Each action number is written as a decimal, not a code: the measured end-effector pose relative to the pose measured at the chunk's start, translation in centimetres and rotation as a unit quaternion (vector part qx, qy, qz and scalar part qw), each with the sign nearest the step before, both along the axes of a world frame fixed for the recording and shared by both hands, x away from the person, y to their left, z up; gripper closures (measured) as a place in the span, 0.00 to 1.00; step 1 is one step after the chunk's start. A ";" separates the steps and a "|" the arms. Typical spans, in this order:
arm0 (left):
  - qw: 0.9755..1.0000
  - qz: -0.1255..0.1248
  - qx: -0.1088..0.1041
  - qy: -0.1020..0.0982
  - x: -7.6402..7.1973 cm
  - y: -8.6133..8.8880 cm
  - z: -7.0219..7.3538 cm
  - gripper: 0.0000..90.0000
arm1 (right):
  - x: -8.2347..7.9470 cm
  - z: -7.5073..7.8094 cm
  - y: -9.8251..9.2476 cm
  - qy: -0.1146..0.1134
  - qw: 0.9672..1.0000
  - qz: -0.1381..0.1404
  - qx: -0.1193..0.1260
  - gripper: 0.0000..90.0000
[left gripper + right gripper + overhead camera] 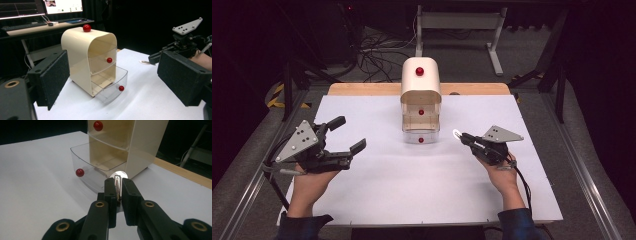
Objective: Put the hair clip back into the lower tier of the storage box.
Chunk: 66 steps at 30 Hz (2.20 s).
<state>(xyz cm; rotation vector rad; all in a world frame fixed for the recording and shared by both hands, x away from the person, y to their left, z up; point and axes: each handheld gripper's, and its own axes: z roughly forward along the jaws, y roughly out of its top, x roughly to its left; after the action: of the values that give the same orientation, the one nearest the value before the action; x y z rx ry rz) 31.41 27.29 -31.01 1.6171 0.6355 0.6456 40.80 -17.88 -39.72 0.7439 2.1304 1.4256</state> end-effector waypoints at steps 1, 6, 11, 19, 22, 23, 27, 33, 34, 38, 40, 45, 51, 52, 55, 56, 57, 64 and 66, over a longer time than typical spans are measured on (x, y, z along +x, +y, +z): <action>1.000 0.000 0.000 0.000 0.0 0.0 0.0 0.13 | 0.0 0.0 0.1 0.000 1.000 0.001 -0.001 0.93; 1.000 0.001 -0.002 -0.001 0.0 0.1 0.0 0.13 | 0.2 0.2 0.8 0.000 1.000 0.005 -0.001 0.93; 1.000 0.001 -0.001 -0.001 0.0 0.2 0.0 0.13 | 0.3 0.4 1.4 -0.003 1.000 0.009 -0.001 0.93; 1.000 -0.003 -0.002 -0.001 0.1 0.0 0.1 0.13 | 0.7 0.4 2.8 -0.003 1.000 0.016 0.004 0.93; 1.000 -0.003 -0.002 -0.001 0.1 0.0 0.1 0.13 | 0.9 0.4 3.3 -0.003 1.000 0.017 0.003 0.93; 1.000 -0.002 -0.001 -0.001 0.1 0.0 0.1 0.13 | 0.9 0.4 3.4 -0.003 1.000 0.017 0.003 0.93; 1.000 -0.002 -0.001 -0.002 0.1 0.0 0.1 0.13 | 1.2 0.3 3.8 0.000 1.000 0.016 0.009 0.93; 1.000 -0.002 -0.007 -0.002 0.0 0.2 0.1 0.13 | 1.7 0.0 4.1 0.002 1.000 0.014 0.020 0.93; 1.000 -0.002 -0.008 -0.002 0.0 0.2 0.1 0.13 | 1.7 0.0 4.2 0.002 1.000 0.014 0.021 0.93; 1.000 -0.003 -0.008 -0.002 0.0 0.2 0.1 0.13 | 1.9 -0.1 4.6 0.002 1.000 0.016 0.026 0.93; 1.000 -0.004 -0.007 -0.002 0.0 0.2 0.1 0.13 | 2.0 -0.1 4.8 0.002 1.000 0.016 0.026 0.93; 1.000 -0.004 -0.005 -0.002 0.1 0.2 0.1 0.13 | 2.5 -0.2 5.4 0.002 0.999 0.017 0.031 0.93; 1.000 -0.005 -0.007 -0.002 0.1 0.3 0.1 0.13 | 3.2 -0.5 5.8 0.007 0.999 0.016 0.035 0.93; 1.000 -0.004 -0.007 -0.002 0.1 0.3 0.1 0.13 | 3.3 -0.6 5.9 0.008 0.999 0.016 0.035 0.93; 1.000 -0.003 -0.006 -0.003 0.1 0.3 0.1 0.13 | 3.6 -0.7 6.2 0.010 0.999 0.014 0.034 0.93; 1.000 -0.003 -0.006 -0.002 0.1 0.4 0.1 0.13 | 3.6 -0.8 6.3 0.010 0.999 0.014 0.034 0.93; 1.000 -0.003 -0.006 -0.002 0.1 0.4 0.1 0.13 | 3.7 -0.8 6.3 0.010 0.999 0.013 0.034 0.93; 1.000 -0.005 -0.009 -0.001 0.1 0.3 0.1 0.13 | 4.3 -1.1 6.5 0.015 0.999 0.005 0.033 0.93; 1.000 -0.005 -0.009 -0.001 0.1 0.3 0.1 0.13 | 4.4 -1.1 6.6 0.017 0.999 0.004 0.034 0.93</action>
<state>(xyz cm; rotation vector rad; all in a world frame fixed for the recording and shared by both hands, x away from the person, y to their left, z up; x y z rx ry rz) 31.48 27.62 -30.94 1.6020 0.6296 0.6342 45.18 -11.27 -40.80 0.7901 2.1217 1.5076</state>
